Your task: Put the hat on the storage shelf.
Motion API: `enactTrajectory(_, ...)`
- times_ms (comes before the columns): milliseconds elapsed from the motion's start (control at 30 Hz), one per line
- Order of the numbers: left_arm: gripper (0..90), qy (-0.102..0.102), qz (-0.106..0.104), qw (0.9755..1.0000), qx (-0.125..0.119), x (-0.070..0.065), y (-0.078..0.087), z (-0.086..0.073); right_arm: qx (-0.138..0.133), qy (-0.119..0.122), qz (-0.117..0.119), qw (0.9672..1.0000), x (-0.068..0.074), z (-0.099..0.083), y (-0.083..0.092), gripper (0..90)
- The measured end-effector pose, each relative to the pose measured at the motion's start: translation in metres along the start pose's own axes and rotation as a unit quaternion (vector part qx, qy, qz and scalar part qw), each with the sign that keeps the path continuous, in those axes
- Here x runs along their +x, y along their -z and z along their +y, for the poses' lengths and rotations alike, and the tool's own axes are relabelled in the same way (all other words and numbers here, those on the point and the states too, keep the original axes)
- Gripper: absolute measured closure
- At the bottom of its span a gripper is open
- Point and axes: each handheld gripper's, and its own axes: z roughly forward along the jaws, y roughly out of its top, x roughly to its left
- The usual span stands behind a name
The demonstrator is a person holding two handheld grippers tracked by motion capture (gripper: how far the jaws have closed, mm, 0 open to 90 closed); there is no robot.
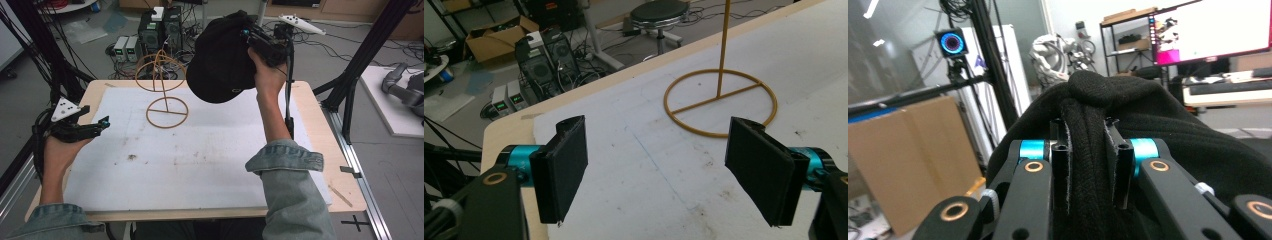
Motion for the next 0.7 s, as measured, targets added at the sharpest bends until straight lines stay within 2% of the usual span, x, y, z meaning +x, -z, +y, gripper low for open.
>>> enactTrajectory(167, 25.3, 0.001, 0.002, 1.0, 0.001, 0.001, 0.0, 0.0, -0.002, -0.001, 0.012, 0.9999, 0.008, 0.002, -0.011, 78.6)
enactTrajectory(500, 25.3, 0.004, 0.005, 1.0, 0.001, 0.003, 0.001, -0.001, -0.007, -0.039, 0.049, 0.998, 0.018, 0.002, -0.034, 78.6)
enactTrajectory(700, 25.3, 0.003, 0.003, 1.0, 0.001, 0.004, 0.002, -0.001, -0.006, -0.037, 0.057, 0.9977, 0.027, 0.002, -0.044, 78.6)
